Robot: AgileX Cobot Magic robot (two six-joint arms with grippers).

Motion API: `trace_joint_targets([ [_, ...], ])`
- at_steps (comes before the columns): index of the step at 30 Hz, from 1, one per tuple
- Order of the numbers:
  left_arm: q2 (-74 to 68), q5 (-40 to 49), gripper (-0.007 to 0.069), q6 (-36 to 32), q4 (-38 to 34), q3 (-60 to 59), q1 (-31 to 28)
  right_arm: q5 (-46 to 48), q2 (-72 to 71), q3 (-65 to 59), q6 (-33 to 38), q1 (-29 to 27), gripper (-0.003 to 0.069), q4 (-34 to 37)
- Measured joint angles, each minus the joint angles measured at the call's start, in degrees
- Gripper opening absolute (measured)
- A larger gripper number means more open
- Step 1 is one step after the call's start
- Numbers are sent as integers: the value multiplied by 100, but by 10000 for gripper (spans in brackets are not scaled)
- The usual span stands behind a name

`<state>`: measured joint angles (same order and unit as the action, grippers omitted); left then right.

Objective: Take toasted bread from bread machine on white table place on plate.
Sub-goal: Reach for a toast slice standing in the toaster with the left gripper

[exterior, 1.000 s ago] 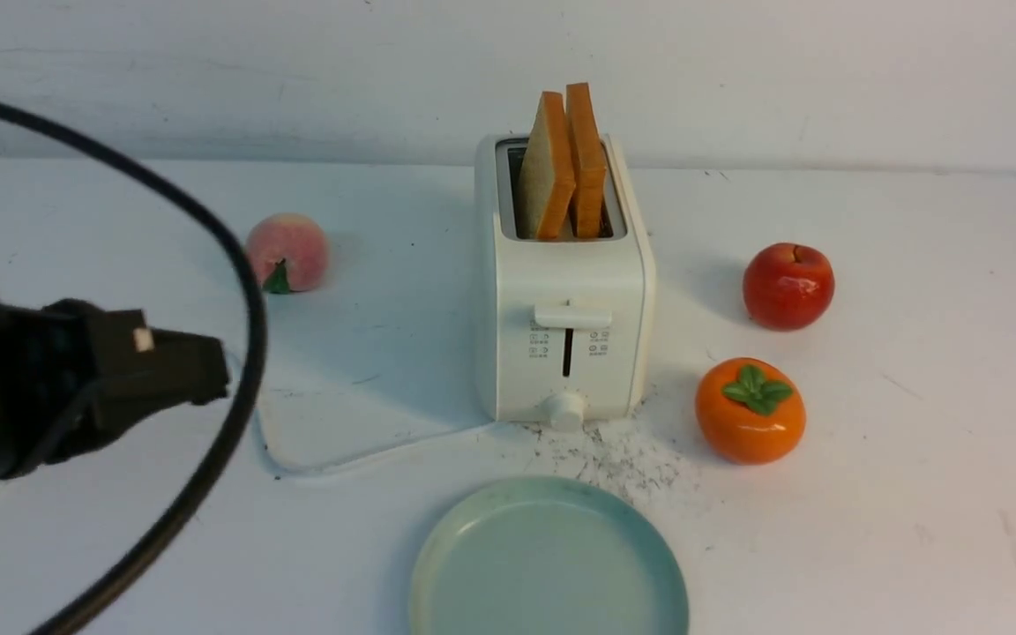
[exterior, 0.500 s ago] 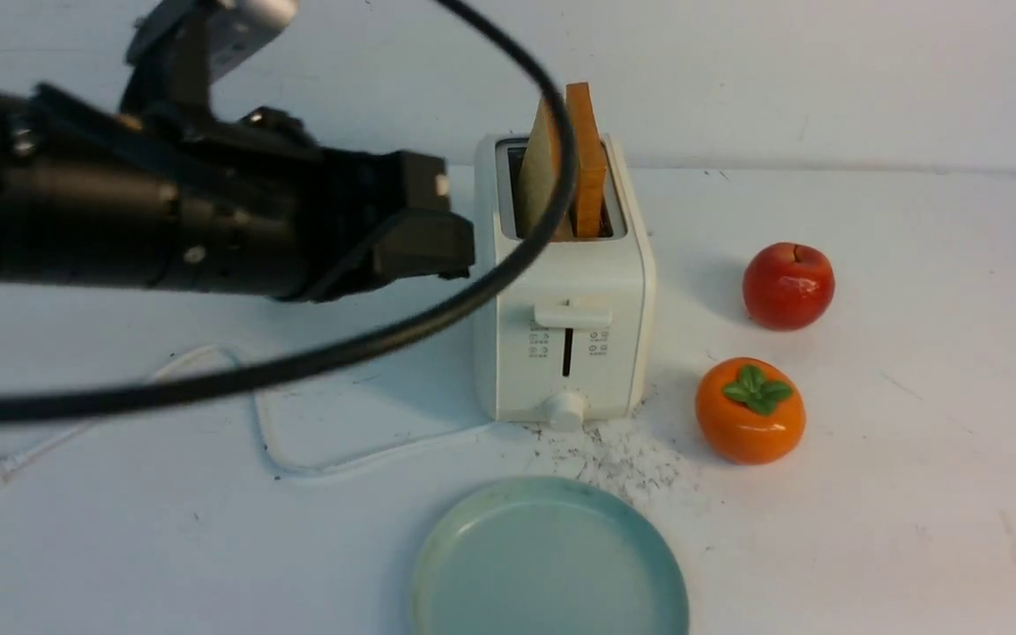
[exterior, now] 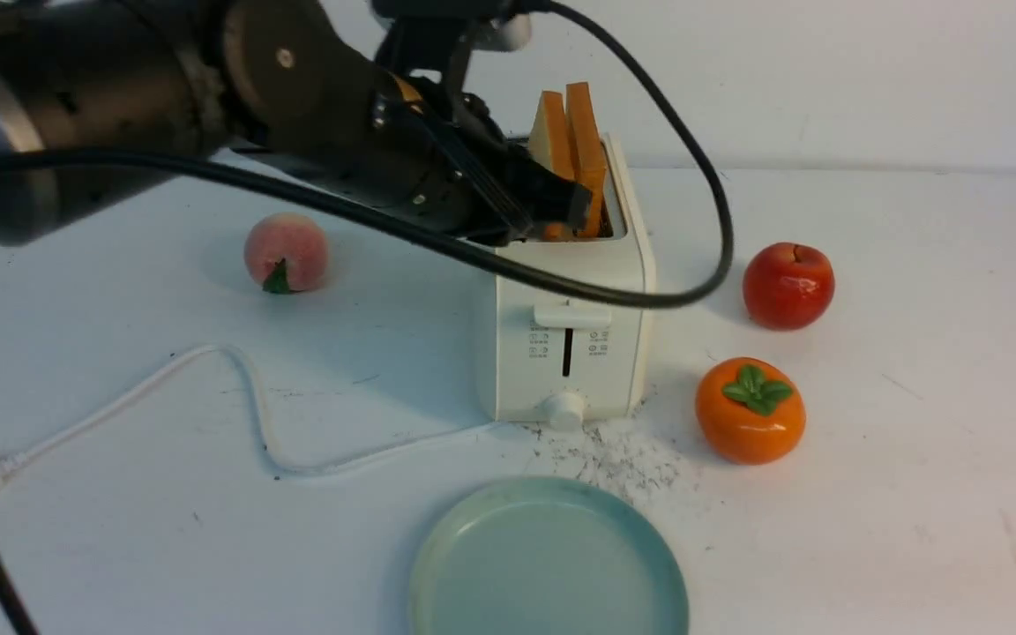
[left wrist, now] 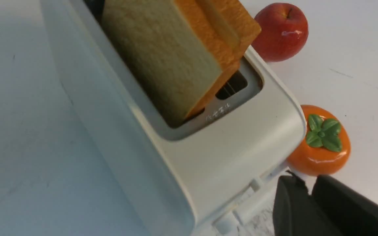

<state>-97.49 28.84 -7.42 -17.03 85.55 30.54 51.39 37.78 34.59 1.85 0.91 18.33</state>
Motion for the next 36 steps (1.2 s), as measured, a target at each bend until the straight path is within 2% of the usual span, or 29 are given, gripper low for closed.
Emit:
trace_joint_targets([
  [3, -289, -688, 271, -277, 35, 15, 60, -26, 0, 0, 0, 0, -10, 5],
  [4, -305, -688, 271, -277, 35, 15, 60, -33, 0, 0, 0, 0, -10, 5],
  [8, -549, -1545, 426, -354, 53, 20, 60, -89, 0, 0, 0, 0, -8, 7],
  [13, -668, -1981, 469, -379, 53, 26, 60, -120, 0, 0, 0, 0, -8, 7],
  [18, -828, -2309, 420, -383, 53, 33, 60, -171, 0, 0, 0, 0, -8, 7],
  [23, -1003, -2324, 274, -383, 57, 34, 60, -201, 0, 0, 0, 0, -5, 12],
  [24, -1003, -2311, 215, -383, 57, 34, 55, -201, 0, 0, 0, 0, -3, 12],
  [25, -1003, -2312, 207, -383, 57, 34, 55, -201, 0, 0, 0, 0, -3, 12],
  [27, -996, -2312, 113, -383, 104, 34, 55, -201, 0, 0, 0, 0, -1, 12],
  [28, -996, -2312, 106, -383, 105, 34, 55, -201, 0, 0, 0, 0, -1, 12],
  [30, -991, -2310, 41, -383, 185, 34, 55, -201, 0, 0, 0, 0, 1, 12],
  [36, -892, -2247, 36, -383, 245, 34, 55, -201, 0, 0, 0, 0, 4, 12],
])
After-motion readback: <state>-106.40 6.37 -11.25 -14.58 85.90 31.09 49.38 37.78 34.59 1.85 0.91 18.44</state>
